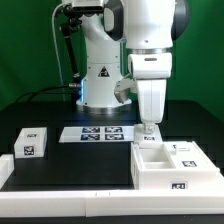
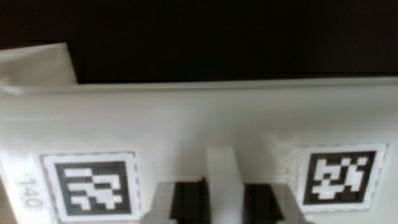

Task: Assemble cabinet

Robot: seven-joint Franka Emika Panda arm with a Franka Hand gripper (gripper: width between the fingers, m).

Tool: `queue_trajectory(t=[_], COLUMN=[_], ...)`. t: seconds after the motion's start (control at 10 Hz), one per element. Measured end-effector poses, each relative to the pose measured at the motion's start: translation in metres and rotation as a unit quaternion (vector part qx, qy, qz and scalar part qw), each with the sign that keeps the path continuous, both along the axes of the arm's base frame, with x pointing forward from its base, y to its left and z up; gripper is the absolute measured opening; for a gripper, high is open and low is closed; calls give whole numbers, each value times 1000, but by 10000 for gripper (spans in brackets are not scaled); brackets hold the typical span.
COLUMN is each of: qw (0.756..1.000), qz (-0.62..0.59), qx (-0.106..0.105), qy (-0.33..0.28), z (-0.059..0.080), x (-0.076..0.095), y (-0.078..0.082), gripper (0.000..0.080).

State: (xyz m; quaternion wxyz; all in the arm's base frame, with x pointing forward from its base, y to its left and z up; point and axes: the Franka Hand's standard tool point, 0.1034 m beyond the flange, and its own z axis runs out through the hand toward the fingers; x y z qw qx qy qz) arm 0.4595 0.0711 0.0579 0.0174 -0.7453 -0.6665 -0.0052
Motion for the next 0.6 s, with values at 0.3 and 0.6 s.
queue_trajectory(t=[0.3,0.6], qw=[1000,1000], qz=[1,2], qx=[-1,-1], qy=[2,5], z=[0,0], x=[0,2], y=[0,-1], gripper=[68,68])
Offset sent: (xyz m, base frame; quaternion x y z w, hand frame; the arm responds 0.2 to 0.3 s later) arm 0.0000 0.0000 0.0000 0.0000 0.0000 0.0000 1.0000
